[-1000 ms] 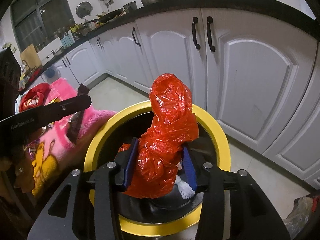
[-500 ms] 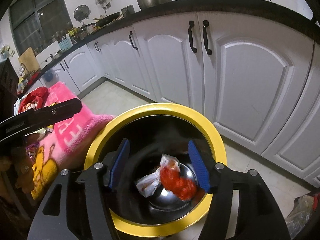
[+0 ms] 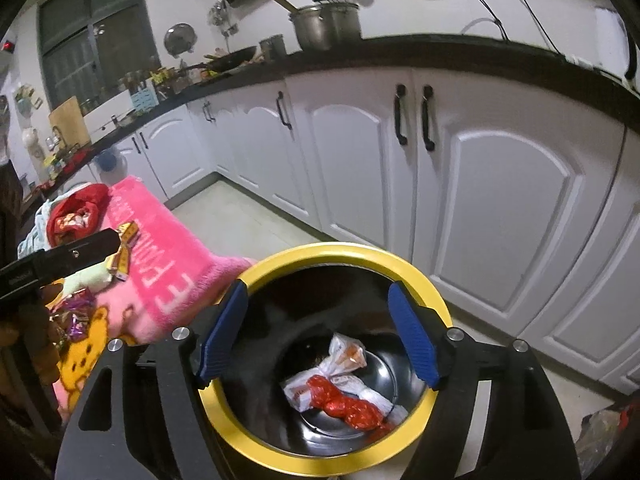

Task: Collect trash
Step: 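Move both tools back over the remaining trash on the blanket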

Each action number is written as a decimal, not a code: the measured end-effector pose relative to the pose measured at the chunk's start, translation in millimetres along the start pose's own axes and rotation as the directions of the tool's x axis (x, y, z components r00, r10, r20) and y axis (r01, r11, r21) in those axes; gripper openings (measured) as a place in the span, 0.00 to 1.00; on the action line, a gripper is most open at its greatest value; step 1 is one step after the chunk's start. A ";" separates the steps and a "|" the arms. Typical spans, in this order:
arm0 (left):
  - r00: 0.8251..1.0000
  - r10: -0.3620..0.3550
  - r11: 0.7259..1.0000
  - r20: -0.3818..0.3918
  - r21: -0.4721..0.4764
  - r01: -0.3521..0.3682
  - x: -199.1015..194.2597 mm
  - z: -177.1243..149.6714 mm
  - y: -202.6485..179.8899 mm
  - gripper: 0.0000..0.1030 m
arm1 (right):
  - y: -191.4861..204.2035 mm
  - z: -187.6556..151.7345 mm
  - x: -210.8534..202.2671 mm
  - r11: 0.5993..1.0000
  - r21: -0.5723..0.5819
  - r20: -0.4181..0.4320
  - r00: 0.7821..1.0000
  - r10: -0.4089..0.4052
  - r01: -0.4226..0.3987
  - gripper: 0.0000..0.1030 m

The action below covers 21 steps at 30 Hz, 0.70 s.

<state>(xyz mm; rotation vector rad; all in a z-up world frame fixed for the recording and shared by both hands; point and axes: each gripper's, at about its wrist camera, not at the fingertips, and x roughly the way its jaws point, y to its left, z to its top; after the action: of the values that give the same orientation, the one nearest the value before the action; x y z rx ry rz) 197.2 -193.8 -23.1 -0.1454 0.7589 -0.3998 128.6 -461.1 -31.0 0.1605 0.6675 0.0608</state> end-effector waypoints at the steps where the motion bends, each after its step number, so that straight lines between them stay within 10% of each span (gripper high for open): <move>1: 1.000 0.010 1.000 0.006 -0.002 -0.010 -3.8 0.3 2.1 0.89 | 6.4 2.5 -2.8 1.000 -0.011 0.006 1.000 0.009 -0.009 0.69; 21: 0.961 0.191 0.981 0.201 -0.068 -0.180 -112.8 -3.8 76.8 0.89 | 107.2 31.3 -22.6 0.977 -0.155 0.028 0.988 0.152 -0.146 0.70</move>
<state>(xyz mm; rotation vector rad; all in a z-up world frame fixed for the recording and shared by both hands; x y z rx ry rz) 143.6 -78.0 25.5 -0.1580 0.5713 -0.1836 129.8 -361.8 25.0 0.0636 0.6077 0.2518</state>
